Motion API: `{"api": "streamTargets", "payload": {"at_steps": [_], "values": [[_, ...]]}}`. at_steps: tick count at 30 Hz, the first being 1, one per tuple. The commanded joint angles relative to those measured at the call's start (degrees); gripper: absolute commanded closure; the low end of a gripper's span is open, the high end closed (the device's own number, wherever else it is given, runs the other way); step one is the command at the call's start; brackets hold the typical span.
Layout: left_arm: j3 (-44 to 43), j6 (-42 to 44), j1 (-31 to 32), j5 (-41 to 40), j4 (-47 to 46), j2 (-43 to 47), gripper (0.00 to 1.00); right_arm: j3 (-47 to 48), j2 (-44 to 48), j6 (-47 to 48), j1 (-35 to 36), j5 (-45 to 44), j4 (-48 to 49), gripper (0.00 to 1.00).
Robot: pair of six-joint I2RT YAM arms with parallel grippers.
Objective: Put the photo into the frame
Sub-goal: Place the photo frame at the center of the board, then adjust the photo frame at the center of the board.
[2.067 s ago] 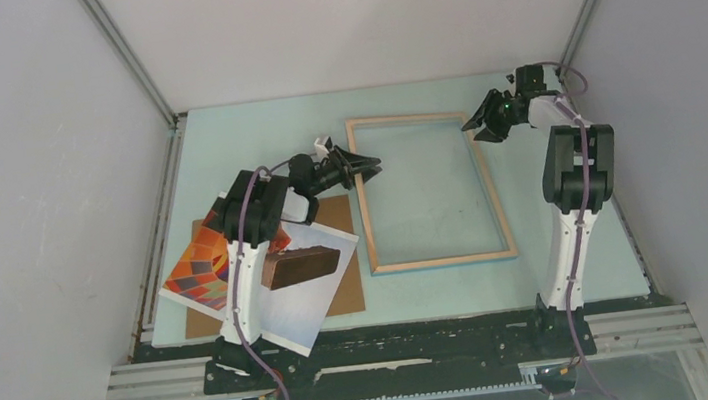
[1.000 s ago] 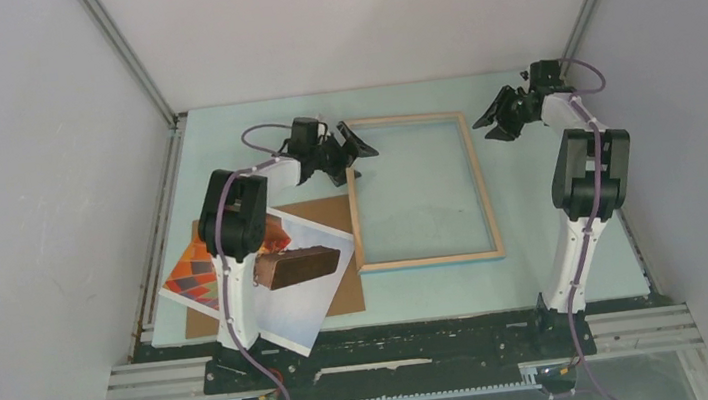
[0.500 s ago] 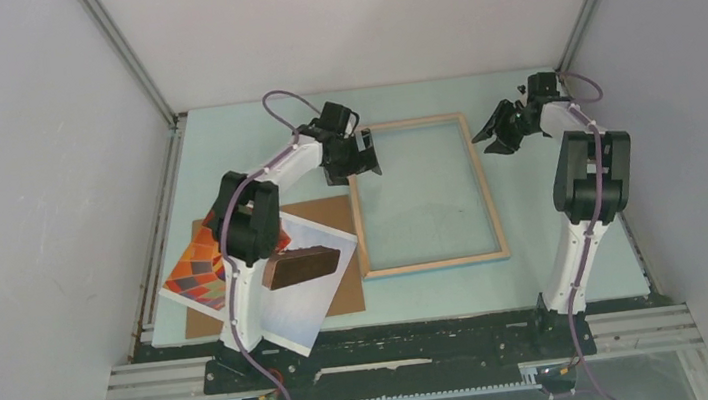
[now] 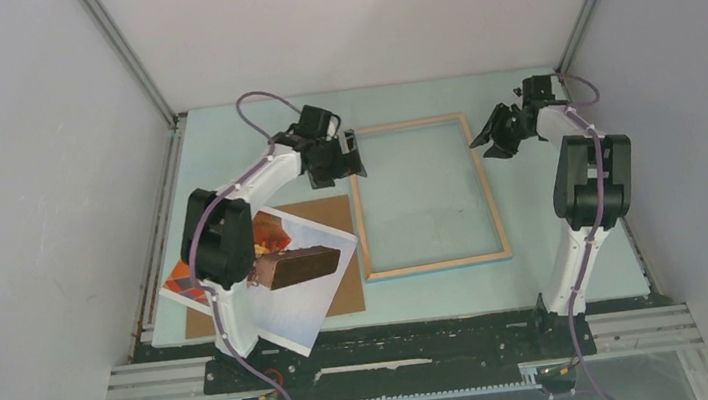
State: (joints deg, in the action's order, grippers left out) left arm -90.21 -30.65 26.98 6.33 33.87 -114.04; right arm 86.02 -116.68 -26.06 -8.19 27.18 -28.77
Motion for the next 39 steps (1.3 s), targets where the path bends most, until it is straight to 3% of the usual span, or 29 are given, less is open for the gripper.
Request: {"api": "streamTargets", "payload": {"at_steps": [1, 5, 16, 24, 29, 33, 34, 37, 39], "values": [[4.2, -5.2, -4.6, 7.6, -11.8, 3.2, 0.07, 2.9, 1.4, 0.0, 3.9, -3.5, 2.8, 0.46], [3.3, -7.5, -4.6, 11.1, -15.4, -0.4, 0.17, 11.5, -2.9, 0.3, 6.7, -6.6, 1.6, 0.45], [5.4, -7.2, -4.1, 6.4, -18.0, -3.2, 0.36, 44.4, -22.6, 1.9, 9.6, -9.3, -8.1, 0.41], [6.0, -8.5, -3.9, 8.6, -19.0, -6.8, 0.42, 50.7, -26.7, 2.3, 9.1, -9.6, -11.1, 0.36], [10.3, -11.4, -3.4, 10.0, -23.6, -5.7, 0.42, 42.3, -16.9, 4.5, 9.5, -12.8, -20.4, 0.32], [13.3, -13.9, -2.3, 12.2, -26.1, -3.9, 0.39, 17.7, 0.3, 4.5, 11.0, -15.3, -15.3, 0.30], [14.6, -14.5, -1.8, 12.4, -26.9, -2.6, 0.36, 12.3, 5.0, 4.1, 11.1, -15.5, -14.2, 0.30], [20.0, -15.5, -0.5, 12.2, -29.1, 3.8, 0.13, -0.6, 17.1, 4.0, 11.7, -15.7, -13.8, 0.28], [23.6, -15.6, -0.4, 13.1, -29.4, 8.9, 0.05, -7.4, 24.0, 4.0, 12.2, -14.9, -16.1, 0.28]]}}
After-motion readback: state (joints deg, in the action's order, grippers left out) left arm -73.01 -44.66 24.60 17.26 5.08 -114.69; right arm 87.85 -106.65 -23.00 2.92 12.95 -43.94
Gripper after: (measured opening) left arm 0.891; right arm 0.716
